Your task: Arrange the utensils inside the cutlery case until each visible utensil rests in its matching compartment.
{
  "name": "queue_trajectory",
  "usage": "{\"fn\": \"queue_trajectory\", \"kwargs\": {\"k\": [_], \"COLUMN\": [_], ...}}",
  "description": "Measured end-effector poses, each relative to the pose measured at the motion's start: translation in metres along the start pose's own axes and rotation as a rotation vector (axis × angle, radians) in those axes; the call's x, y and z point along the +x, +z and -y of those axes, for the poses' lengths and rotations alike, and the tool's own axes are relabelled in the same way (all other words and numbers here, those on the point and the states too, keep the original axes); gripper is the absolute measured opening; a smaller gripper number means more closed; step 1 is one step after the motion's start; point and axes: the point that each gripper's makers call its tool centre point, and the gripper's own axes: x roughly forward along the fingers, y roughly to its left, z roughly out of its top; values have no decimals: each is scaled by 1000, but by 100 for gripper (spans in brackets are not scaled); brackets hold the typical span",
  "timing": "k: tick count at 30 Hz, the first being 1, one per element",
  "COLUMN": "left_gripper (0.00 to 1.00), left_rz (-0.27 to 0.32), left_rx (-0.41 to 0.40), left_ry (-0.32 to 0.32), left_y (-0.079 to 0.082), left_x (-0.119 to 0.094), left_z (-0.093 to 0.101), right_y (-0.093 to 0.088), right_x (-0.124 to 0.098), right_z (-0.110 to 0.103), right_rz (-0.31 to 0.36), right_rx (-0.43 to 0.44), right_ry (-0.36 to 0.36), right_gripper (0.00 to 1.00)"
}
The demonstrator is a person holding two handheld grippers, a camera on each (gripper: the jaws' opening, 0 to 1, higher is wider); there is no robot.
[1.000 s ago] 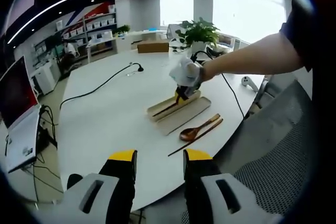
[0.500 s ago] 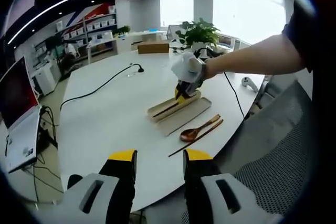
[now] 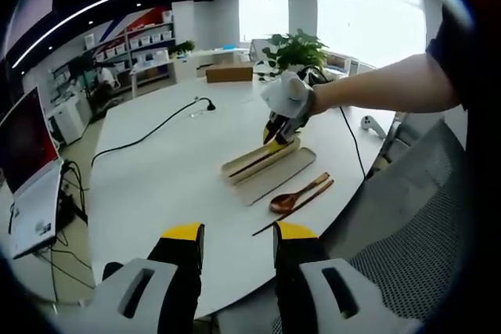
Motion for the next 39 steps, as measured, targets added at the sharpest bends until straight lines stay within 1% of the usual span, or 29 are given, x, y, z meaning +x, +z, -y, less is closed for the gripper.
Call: {"fn": "queue_trajectory", "kwargs": {"k": [10, 20, 29, 39], "left_gripper": [36, 36, 36, 36], "left_rz": [10, 12, 24, 33], "left_rx": [2, 9, 11, 20], "left_ry": [0, -2, 0, -3], "left_y": [2, 2, 4, 6], "left_x": [-1, -1, -2, -3], "left_z": [0, 1, 0, 1], "right_y": [-3, -4, -6, -6], "right_x": [-15, -26, -38, -50], "right_z": [-5, -15, -35, -48], "right_rz": [10, 13, 15, 24], "right_rx": [25, 31, 33, 52], "right_ry": [-9, -13, -3, -3], "right_gripper": [14, 15, 15, 16]}}
